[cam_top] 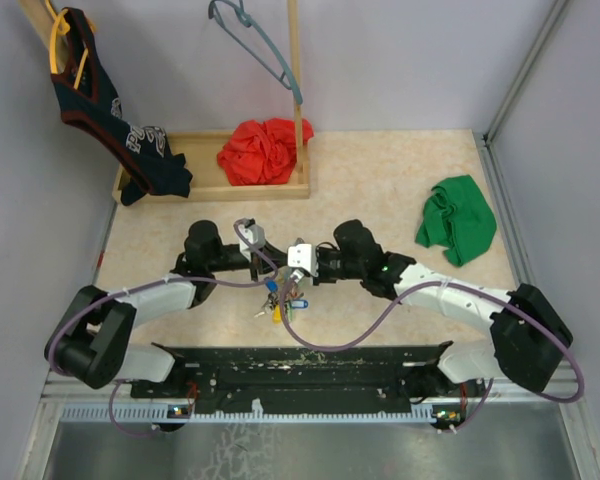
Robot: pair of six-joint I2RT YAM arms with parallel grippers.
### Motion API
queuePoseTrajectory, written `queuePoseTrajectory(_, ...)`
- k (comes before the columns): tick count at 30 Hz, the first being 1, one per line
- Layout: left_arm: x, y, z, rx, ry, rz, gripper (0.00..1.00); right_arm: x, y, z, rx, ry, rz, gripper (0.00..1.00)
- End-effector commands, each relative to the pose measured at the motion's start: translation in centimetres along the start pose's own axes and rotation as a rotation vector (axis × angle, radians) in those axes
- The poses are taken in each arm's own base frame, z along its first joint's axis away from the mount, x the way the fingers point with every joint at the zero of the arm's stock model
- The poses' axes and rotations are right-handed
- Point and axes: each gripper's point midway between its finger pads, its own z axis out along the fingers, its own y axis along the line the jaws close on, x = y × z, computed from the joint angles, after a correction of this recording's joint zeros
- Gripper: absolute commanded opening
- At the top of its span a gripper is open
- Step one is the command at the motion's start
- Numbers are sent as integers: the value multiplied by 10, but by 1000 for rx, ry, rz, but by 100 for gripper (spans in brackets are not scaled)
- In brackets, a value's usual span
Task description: Put the keys on the keyring
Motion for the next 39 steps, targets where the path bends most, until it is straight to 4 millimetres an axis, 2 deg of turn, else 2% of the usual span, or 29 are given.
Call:
queuePoseTrajectory(1,-24,8,-2,-33,-57,114,0,-13,11,-13,-39,-26,34,6)
queuePoseTrajectory(4,-21,7,-3,-26,-49,125,0,-21,10,-24,-32,-76,66,22)
queuePoseTrajectory(8,-20,5,-4,-16,-41,148,0,-26,-2,-39,8,-167,141,30)
queuePoseTrajectory(15,-19,-5,-5,38,-42,171,0,-14,-35,-42,78,-212,312,31)
queuePoseTrajectory(19,-19,-7,-5,51,-41,181,0,-18,-48,-40,66,-283,405,29)
queuePoseTrajectory(24,-18,-8,-5,56,-40,180,0,-16,-61,-30,75,-292,529,27)
queuePoseTrajectory(29,-17,-8,-4,61,-37,175,0,-30,-54,-30,9,-356,559,27)
queuePoseTrajectory(39,-18,-10,-5,69,-39,175,0,-34,-54,-21,-43,-390,612,27)
